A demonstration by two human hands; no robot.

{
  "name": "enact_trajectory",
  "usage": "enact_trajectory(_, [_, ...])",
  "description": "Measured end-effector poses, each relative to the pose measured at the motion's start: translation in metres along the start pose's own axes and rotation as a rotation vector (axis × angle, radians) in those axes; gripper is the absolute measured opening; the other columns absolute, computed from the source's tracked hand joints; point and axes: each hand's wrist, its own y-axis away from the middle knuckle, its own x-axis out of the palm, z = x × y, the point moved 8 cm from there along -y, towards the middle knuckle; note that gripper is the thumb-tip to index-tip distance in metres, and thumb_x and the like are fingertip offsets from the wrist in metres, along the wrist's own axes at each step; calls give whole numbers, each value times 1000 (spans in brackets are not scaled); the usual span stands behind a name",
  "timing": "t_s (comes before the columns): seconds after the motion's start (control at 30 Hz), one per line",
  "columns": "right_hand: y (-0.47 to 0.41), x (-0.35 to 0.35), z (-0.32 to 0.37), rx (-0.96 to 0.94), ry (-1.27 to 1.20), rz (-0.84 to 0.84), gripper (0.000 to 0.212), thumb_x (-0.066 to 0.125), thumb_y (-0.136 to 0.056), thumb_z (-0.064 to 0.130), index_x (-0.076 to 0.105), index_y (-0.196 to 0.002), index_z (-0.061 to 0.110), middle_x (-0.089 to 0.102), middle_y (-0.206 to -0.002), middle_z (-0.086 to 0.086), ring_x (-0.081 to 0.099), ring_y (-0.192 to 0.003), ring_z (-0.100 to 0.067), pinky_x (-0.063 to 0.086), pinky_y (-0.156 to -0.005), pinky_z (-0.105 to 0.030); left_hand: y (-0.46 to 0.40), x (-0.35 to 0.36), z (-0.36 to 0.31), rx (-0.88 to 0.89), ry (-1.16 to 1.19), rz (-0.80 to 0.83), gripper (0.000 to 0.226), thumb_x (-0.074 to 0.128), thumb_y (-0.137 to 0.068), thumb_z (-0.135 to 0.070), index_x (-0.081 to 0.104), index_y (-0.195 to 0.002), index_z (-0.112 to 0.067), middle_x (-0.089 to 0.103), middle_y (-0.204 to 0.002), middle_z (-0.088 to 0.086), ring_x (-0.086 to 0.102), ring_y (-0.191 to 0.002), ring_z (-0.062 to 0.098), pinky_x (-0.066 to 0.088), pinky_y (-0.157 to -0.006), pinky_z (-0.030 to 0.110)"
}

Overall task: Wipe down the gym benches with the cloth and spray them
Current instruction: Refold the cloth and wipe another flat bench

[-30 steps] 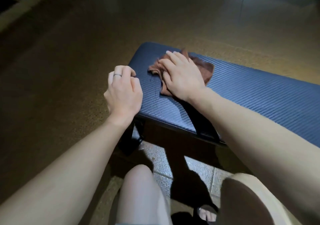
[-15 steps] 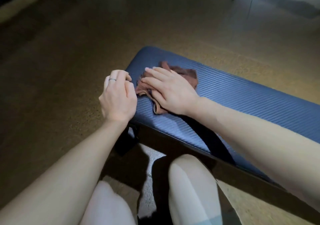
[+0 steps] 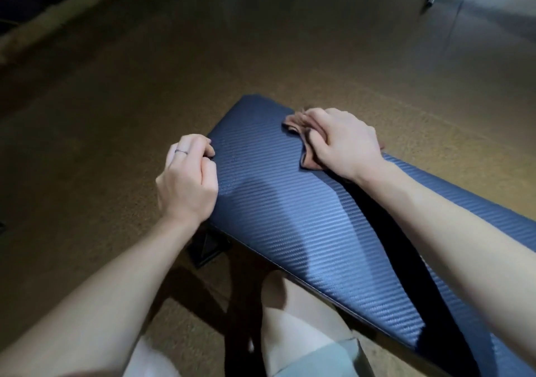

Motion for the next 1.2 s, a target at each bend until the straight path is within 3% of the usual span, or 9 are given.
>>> enact_trajectory(0.17, [20, -5, -12, -21, 70, 3, 31, 42, -100, 41, 55, -125, 28, 59, -110, -3, 56, -112, -30, 49, -78, -42, -3, 5, 0, -3, -85, 52, 20, 36, -94, -22, 53, -103, -22, 54, -123, -4, 50, -111, 16, 48, -65, 39])
enact_trajectory(0.3, [-22, 7, 16, -48, 74, 32, 28, 36, -103, 40, 48, -118, 20, 55, -109, -10, 54, -108, -34, 43, -75, -43, -5, 9, 3, -10, -117, 55, 24, 34, -93, -27, 53, -105, -20, 54, -126, -3, 50, -113, 17, 43, -61, 34])
enact_trajectory(0.43, [-91, 33, 73, -142, 23, 82, 32, 34, -104, 40, 47, -126, 21, 57, -116, -12, 58, -109, -35, 35, -75, -41, -5, 8, 4, -3, -111, 36, 24, 33, -92, -29, 53, -103, -20, 55, -123, -4, 50, -111, 16, 44, -62, 35])
enact_trajectory(0.53, [-116, 40, 92, -155, -39, 136, 30, 34, -105, 41, 49, -122, 22, 54, -103, -5, 60, -104, -35, 34, -77, -39, -4, 7, 5, -10, -96, 20, 23, 34, -91, -28, 54, -101, -22, 56, -122, -6, 51, -110, 15, 46, -63, 36])
enact_trajectory(0.67, [-75, 23, 48, -90, -31, 93, 24, 38, -102, 42, 49, -117, 27, 58, -101, -4, 62, -98, -37, 34, -73, -39, -5, 5, 7, -4, -43, 13, 21, 37, -91, -24, 56, -100, -22, 57, -123, -8, 52, -111, 15, 51, -64, 38])
enact_trajectory(0.8, [-3, -3, -1, 9, 18, 51, 27, 41, -101, 40, 50, -126, 36, 59, -103, -2, 61, -103, -33, 42, -73, -40, -3, 7, 4, -13, -37, 5, 27, 34, -90, -26, 58, -100, -20, 59, -123, -8, 53, -114, 17, 47, -62, 37])
enact_trajectory(0.9, [4, -7, -3, 39, 87, 16, 25, 41, -102, 38, 52, -122, 29, 55, -98, -3, 58, -104, -32, 38, -71, -39, -4, 7, 4, -29, -24, 4, 29, 33, -90, -27, 58, -101, -19, 59, -123, -8, 53, -115, 19, 48, -61, 39])
enact_trajectory(1.0, [-25, 2, 18, 50, 86, 11, 22, 37, -102, 39, 49, -113, 24, 54, -96, -4, 59, -103, -34, 38, -72, -40, -4, 8, 5, -40, -25, 12, 26, 35, -89, -26, 57, -100, -19, 58, -124, -9, 53, -115, 18, 51, -62, 41])
enact_trajectory(1.2, [-117, 45, 117, -61, 106, 36, 35, 35, -103, 39, 54, -125, 20, 62, -118, -13, 59, -110, -34, 40, -79, -42, -4, 8, 4, -20, -31, 0, 23, 37, -90, -26, 56, -100, -19, 58, -121, -7, 52, -112, 19, 44, -65, 37])
